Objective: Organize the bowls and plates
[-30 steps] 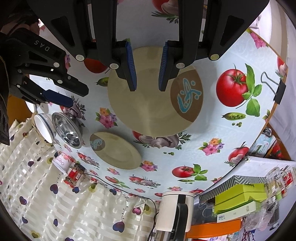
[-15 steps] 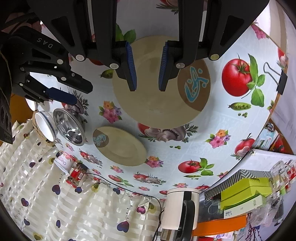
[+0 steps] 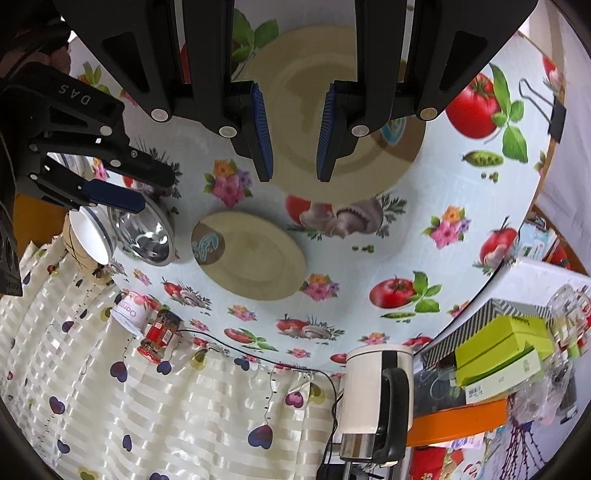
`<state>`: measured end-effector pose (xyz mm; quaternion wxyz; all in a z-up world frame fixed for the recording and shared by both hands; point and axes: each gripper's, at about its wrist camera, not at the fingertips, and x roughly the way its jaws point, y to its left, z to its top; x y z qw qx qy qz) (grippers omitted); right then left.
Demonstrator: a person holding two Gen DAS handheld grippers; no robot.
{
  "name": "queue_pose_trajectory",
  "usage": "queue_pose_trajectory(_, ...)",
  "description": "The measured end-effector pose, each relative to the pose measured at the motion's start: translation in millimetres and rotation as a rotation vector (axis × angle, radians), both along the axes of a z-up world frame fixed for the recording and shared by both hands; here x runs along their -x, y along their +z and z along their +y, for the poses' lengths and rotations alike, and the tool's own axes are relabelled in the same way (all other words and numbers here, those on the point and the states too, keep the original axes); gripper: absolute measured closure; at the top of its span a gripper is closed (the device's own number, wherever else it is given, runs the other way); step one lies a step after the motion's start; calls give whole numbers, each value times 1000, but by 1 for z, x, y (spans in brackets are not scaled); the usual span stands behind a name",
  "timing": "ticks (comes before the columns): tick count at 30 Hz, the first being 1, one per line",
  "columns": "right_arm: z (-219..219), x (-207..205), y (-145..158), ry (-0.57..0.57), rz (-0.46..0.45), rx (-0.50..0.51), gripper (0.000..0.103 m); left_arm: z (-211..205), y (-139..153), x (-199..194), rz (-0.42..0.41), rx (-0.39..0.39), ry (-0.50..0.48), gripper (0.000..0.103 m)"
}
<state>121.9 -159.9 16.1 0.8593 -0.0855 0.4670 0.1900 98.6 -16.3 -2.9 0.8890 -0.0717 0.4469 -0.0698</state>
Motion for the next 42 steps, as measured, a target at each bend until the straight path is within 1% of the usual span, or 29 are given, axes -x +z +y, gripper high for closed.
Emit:
queue_pose_trajectory(8,-6,-20,11,-12,-25,7,58,1,-1,-16,-2,-8,2,78)
queue_pose_trajectory(16,-8,-40,11,-10,-20,9,58,1,-4,-30,2,-11,0,78)
queue_pose_trajectory(26,-15,-72,10,-12,-1,2,58,3,-11,-60,30,34,1,78)
queue_pose_trajectory(30,-17,-87,8,-14,4,10,58,4,-18,-74,57,49,12,78)
queue_pose_trajectory(34,-21,-103,5,-23,21,11,58,7,-25,-85,86,82,22,78)
queue_pose_trajectory(42,-32,-140,-10,-36,98,-13,58,5,-35,-108,137,131,31,77)
